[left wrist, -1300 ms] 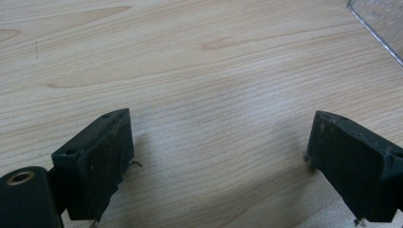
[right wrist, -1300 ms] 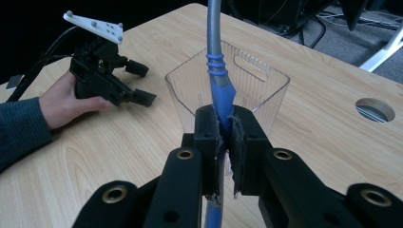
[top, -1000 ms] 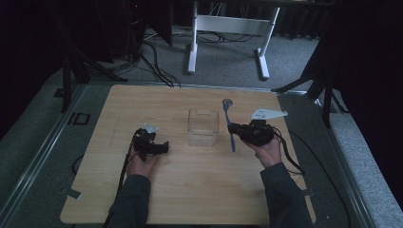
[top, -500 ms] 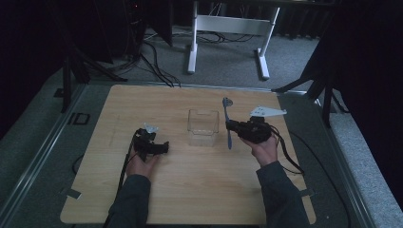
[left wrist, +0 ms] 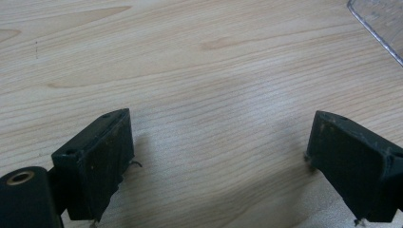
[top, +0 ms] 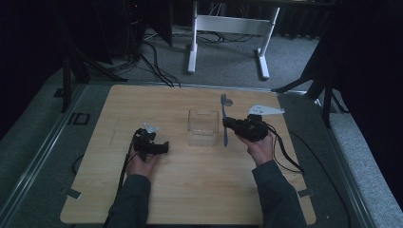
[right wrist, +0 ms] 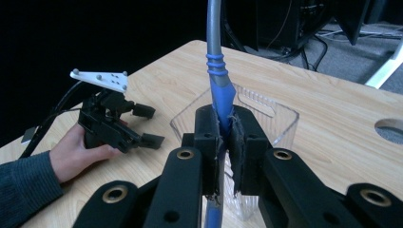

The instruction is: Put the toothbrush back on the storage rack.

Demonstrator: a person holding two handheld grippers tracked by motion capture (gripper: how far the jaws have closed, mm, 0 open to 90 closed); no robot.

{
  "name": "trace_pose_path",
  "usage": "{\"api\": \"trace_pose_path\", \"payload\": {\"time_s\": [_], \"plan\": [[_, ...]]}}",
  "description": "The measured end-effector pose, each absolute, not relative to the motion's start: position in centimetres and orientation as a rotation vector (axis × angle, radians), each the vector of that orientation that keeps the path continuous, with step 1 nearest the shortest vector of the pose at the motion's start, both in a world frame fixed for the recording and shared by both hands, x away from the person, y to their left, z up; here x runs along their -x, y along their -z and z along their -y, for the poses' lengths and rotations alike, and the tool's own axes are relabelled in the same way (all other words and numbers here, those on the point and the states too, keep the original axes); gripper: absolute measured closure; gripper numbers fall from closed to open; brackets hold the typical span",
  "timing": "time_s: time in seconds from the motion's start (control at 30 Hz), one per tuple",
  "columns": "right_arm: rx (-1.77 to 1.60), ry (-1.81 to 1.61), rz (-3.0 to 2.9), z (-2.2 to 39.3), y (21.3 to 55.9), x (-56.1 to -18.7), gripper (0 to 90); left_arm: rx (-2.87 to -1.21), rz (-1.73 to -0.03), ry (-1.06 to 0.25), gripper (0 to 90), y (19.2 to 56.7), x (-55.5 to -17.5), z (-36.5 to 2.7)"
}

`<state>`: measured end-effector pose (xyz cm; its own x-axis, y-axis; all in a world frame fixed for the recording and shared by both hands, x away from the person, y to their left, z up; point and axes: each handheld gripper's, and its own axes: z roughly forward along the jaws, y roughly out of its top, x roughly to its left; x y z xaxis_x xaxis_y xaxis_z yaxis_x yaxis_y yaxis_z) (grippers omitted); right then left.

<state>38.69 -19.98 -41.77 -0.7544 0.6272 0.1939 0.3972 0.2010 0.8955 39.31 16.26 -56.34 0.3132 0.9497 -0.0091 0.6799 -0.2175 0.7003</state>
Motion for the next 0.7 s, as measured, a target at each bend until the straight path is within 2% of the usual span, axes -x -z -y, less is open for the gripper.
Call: {"api": "trace_pose_path", "payload": {"time_s": [0.7], "plan": [[-1.077,-1.704,-2.136,19.2,41.7,-39.7,82.3,-1.980,-1.437,-0.577,8.5,56.3,-39.3,-16.3]]}}
